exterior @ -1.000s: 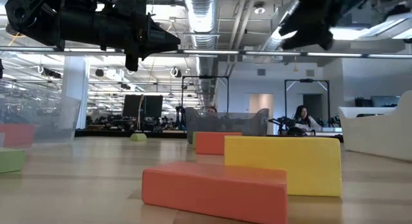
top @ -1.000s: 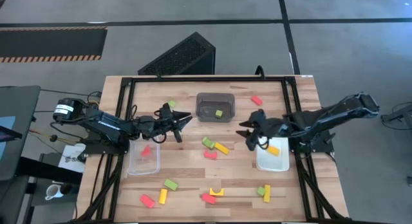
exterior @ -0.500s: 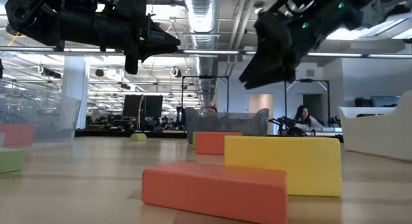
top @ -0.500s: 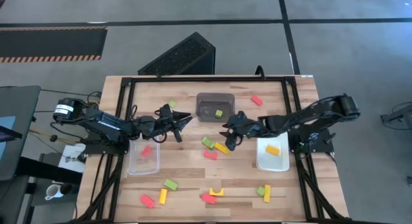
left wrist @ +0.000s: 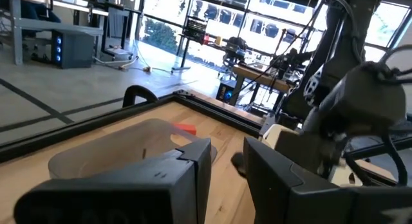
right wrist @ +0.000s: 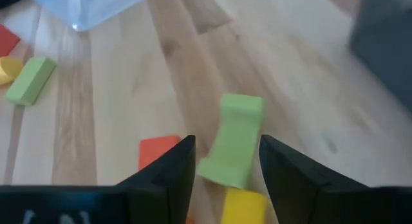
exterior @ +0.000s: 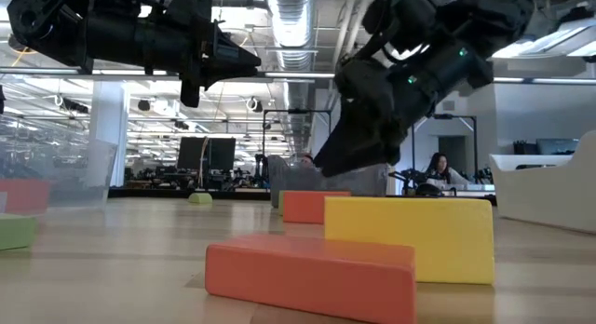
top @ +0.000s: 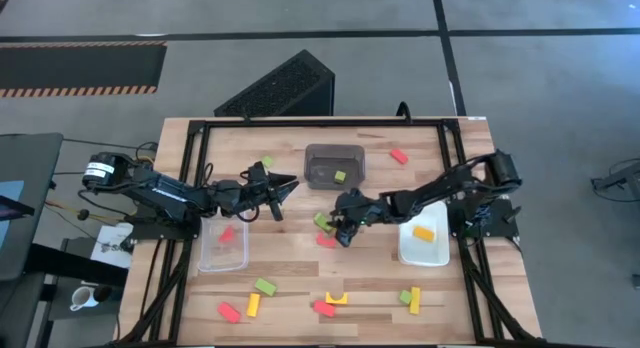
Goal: Sort & place blocks by color
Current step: Put the green block into the black bin
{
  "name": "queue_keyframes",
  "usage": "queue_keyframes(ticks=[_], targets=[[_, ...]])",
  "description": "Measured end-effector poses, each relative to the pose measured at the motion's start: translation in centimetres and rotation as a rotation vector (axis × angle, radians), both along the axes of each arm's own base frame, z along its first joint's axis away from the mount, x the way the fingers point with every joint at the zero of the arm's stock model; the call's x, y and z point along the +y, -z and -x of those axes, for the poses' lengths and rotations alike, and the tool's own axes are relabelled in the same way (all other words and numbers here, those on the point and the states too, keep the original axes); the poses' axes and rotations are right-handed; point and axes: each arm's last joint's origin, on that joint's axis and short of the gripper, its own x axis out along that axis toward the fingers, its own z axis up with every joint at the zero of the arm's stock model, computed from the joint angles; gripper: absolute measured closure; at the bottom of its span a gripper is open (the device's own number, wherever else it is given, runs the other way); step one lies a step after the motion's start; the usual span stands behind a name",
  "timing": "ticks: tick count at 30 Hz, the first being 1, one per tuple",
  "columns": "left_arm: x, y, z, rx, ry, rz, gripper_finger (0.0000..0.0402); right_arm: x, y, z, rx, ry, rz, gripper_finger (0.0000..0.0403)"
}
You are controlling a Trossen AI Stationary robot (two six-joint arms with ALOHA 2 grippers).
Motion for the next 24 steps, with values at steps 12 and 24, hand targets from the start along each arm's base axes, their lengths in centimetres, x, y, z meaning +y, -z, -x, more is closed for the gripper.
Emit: queue_keyframes(ticks=[12, 24], targets=[[0.0, 0.0, 0.0, -0.002, 0.0, 0.002, 0.0323, 0.3, 0.6, -1.4, 0.084, -0.003, 0.029, 0.0147], [0.0, 0.0, 0.0, -0.002, 0.0, 0.002, 0.0323, 1.0, 0.9, -1.1, 0.116, -0.015, 0.069, 0.0148]])
